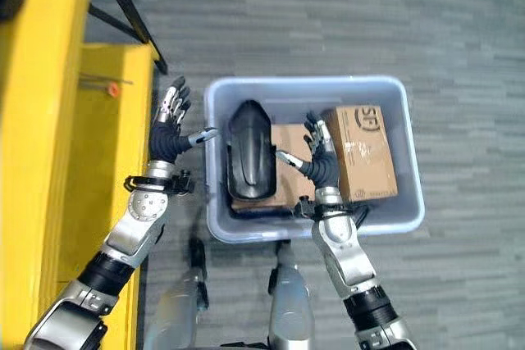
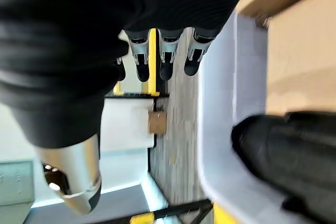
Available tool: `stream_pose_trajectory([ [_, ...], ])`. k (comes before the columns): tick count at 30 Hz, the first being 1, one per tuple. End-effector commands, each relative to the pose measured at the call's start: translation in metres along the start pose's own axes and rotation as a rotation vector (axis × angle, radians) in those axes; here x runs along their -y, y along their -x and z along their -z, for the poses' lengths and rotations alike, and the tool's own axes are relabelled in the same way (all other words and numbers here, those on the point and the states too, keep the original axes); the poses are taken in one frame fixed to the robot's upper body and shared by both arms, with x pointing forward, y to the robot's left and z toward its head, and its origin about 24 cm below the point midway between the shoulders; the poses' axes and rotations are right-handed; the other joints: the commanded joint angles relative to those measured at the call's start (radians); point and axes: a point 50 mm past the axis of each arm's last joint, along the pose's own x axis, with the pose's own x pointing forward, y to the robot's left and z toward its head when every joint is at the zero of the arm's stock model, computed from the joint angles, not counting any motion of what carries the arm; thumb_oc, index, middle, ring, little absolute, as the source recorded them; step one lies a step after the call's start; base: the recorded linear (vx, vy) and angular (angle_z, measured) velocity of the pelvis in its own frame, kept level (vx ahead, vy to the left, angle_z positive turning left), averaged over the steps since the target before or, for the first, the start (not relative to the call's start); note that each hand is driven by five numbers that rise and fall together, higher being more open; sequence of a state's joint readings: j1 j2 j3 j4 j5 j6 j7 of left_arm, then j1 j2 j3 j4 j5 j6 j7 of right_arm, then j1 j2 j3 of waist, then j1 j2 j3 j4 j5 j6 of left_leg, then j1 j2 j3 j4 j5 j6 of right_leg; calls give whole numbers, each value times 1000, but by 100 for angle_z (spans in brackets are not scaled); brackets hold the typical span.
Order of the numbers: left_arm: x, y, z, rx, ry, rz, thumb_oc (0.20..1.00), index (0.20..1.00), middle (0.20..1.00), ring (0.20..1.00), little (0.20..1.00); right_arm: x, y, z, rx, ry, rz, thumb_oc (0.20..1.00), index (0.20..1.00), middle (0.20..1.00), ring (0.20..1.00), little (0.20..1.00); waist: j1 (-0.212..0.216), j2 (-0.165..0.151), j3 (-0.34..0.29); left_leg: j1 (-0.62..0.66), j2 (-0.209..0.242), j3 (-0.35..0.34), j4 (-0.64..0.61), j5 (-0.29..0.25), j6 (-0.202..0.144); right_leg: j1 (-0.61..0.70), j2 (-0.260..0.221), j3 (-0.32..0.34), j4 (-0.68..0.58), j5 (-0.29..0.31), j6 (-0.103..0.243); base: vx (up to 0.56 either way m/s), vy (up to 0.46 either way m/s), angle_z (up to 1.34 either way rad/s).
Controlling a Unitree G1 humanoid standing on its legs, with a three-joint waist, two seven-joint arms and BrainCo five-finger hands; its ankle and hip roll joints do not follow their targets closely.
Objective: Move parts from the plastic box to the shelf.
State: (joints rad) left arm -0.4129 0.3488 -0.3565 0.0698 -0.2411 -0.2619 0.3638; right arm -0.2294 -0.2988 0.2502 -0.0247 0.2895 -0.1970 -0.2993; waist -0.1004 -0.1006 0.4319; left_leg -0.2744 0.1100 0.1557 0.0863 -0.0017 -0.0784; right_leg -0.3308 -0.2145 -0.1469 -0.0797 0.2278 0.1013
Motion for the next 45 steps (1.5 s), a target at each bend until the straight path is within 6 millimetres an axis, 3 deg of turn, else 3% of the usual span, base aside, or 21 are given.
stream_pose_trajectory([
  [1,0,-3,-5,66,-26,-36,1000,1000,1000,1000,1000,4,-4,-36,210,19,19,1000,1000,1000,1000,1000,1,24,-30,-35,94,27,-5,68,-39,89,-93,-13,87,-114,97,-56,-35,-22],
  [14,3,-13,5,31,-54,-101,1000,1000,1000,1000,1000,-3,-8,-47,279,10,41,1000,1000,1000,1000,1000,-31,-11,26,-54,120,78,-76,114,-53,-10,-55,26,62,-77,100,-20,-36,-17],
  [24,-22,-29,45,-158,-217,-273,1000,1000,1000,1000,1000,-14,-12,-41,254,-31,23,1000,1000,1000,1000,1000,-75,-39,50,-52,138,119,-125,141,-67,-70,-26,57,56,-66,98,0,-3,-11],
  [29,-31,-45,47,-184,-282,-303,1000,1000,1000,1000,1000,-21,-14,-42,258,-52,-1,1000,1000,1000,1000,1000,-101,-53,51,-54,143,136,-135,145,-73,-95,-15,75,57,-61,98,0,14,-9],
  [30,-40,-58,45,-197,-336,-318,1000,1000,1000,1000,1000,-26,-14,-42,260,-74,-19,1000,1000,1000,1000,1000,-124,-63,50,-54,147,151,-141,147,-76,-111,-8,89,54,-54,101,4,16,-23],
  [38,-59,-87,32,-202,-534,-289,1000,1000,1000,1000,1000,-34,-9,-45,269,-108,-102,1000,1000,1000,1000,1000,-187,-83,40,-42,157,196,-160,152,-89,-144,12,130,43,-40,109,27,28,-19],
  [39,-59,-88,33,-207,-543,-277,1000,1000,1000,1000,1000,-33,-8,-45,268,-111,-109,1000,1000,1000,1000,1000,-192,-79,35,-27,157,192,-165,129,-97,-132,14,132,39,-57,117,27,21,-17],
  [40,-59,-88,33,-206,-542,-279,1000,1000,1000,1000,1000,-34,-8,-45,270,-111,-110,1000,1000,1000,1000,1000,-192,-85,40,-38,157,200,-160,151,-89,-144,14,134,43,-40,110,99,34,-15],
  [41,-57,-90,32,-194,-598,-249,1000,1000,1000,1000,1000,-33,-6,-46,275,-116,-124,1000,1000,1000,1000,1000,-201,-79,34,-23,158,199,-166,127,-99,-133,19,137,36,-57,117,22,6,-18],
  [45,-50,-85,39,-197,-670,-174,1000,1000,1000,1000,1000,-31,-3,-48,286,-114,-139,1000,1000,1000,1000,1000,-207,-71,35,-15,159,205,-167,124,-100,-132,20,143,37,-61,118,42,8,-12],
])
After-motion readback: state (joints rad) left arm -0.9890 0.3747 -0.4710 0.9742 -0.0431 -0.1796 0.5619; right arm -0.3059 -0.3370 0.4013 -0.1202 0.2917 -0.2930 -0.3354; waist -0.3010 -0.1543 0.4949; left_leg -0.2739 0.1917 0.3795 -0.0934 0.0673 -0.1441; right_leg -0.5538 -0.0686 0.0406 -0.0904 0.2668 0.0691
